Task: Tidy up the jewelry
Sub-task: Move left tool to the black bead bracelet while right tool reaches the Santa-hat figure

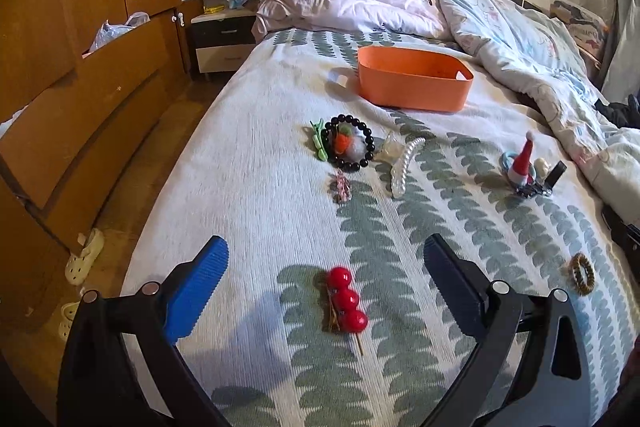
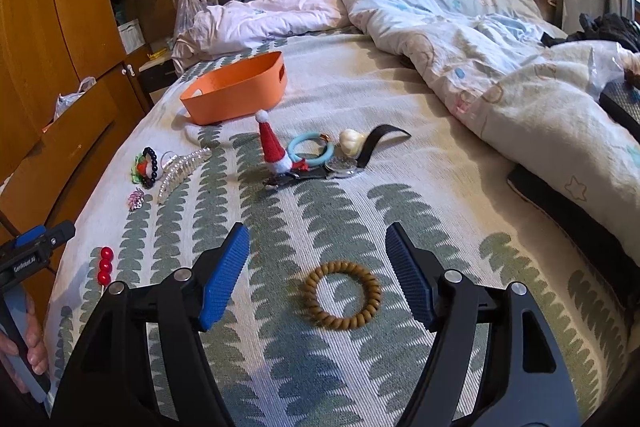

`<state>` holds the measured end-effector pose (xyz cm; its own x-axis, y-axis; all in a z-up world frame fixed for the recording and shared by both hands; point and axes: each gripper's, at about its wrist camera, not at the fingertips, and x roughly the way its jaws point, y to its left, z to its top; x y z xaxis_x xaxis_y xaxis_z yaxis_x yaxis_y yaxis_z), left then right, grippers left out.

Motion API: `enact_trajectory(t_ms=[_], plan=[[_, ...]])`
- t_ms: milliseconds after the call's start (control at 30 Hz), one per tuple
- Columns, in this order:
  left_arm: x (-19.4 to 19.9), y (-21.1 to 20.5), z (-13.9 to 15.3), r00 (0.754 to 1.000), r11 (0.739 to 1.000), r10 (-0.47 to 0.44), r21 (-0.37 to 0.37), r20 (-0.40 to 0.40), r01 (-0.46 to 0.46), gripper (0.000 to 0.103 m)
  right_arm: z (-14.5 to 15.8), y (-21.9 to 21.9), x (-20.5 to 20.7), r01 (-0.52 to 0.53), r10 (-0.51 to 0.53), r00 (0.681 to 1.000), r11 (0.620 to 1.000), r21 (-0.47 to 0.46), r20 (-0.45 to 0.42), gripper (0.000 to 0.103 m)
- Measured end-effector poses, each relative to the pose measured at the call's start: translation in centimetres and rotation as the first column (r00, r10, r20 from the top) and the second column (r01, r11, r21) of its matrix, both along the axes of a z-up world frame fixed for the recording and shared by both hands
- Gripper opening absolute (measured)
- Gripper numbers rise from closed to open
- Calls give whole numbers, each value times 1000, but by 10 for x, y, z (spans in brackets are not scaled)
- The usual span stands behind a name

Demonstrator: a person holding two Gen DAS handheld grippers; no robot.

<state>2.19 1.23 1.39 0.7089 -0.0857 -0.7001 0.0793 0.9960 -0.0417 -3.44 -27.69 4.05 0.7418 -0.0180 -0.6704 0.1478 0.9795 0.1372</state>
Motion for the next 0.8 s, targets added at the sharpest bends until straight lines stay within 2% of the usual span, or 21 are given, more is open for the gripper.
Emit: enact_trajectory(t_ms=[200, 400, 533, 800], plan=[[19, -3, -4, 1000, 1000, -4, -9, -19, 3, 97, -2, 16, 26, -70, 70, 997, 997, -44, 14, 73], [34, -11, -10, 1000, 999, -30, 33, -1, 30, 97, -3, 34, 57, -163, 167, 986, 981, -104, 24, 73], [43, -10, -12, 999, 997, -43, 64, 19, 42, 97, -4, 36, 85, -176, 179, 984, 977, -120, 19, 73], [79, -4, -12, 998, 996, -60, 72, 32, 57, 97, -18, 23, 131, -169, 168, 986, 981, -97, -24, 73]])
